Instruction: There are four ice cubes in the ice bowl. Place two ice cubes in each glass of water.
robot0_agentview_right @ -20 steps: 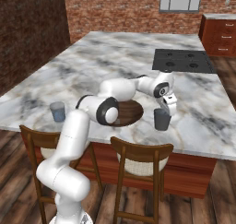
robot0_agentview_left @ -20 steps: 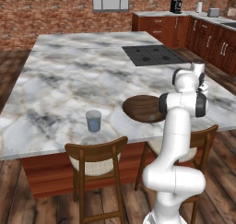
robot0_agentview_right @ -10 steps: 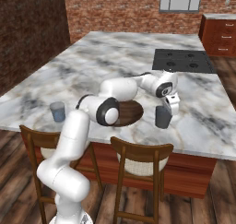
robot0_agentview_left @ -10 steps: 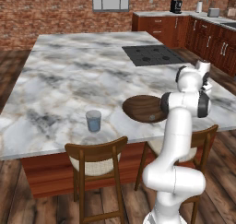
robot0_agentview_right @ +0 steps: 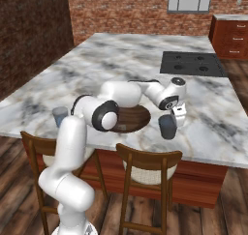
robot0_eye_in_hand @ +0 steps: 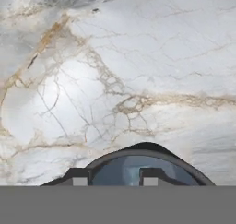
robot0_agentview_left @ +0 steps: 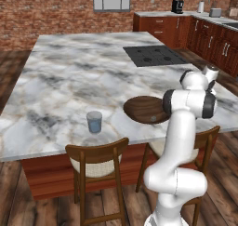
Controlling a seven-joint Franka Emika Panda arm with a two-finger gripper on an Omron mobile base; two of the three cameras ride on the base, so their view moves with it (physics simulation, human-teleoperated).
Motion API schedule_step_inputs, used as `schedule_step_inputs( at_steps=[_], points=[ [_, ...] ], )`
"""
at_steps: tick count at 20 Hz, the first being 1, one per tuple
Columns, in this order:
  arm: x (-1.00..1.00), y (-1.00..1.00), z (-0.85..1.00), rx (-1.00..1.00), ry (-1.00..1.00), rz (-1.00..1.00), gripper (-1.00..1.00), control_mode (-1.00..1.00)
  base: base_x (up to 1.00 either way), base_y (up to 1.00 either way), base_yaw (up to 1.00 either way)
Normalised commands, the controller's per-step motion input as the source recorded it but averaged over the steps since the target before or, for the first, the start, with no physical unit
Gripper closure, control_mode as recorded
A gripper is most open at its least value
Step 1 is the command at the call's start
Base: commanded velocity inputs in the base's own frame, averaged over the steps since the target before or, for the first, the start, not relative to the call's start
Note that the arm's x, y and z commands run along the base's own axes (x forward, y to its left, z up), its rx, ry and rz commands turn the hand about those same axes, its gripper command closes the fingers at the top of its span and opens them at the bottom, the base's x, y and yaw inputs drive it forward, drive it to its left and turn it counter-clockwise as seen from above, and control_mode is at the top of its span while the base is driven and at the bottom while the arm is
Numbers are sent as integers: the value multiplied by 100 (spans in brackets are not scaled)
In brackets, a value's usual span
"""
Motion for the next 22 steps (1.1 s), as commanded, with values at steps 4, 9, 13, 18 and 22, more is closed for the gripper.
schedule_step_inputs(
  at_steps=[4, 9, 13, 18, 22],
  points=[
    [-24, 24, -1, 0, -24, -10, 100, -100, 0, 0, 0],
    [-53, 0, 58, 2, -28, -5, 100, -100, 0, 0, 0],
    [-58, 0, 86, -8, -6, 3, 100, -100, 0, 0, 0],
    [-55, 0, 90, -22, 1, 15, 100, -100, 0, 0, 0],
    [-94, 11, 57, -47, 9, 35, 100, -100, 0, 0, 0]
  ],
)
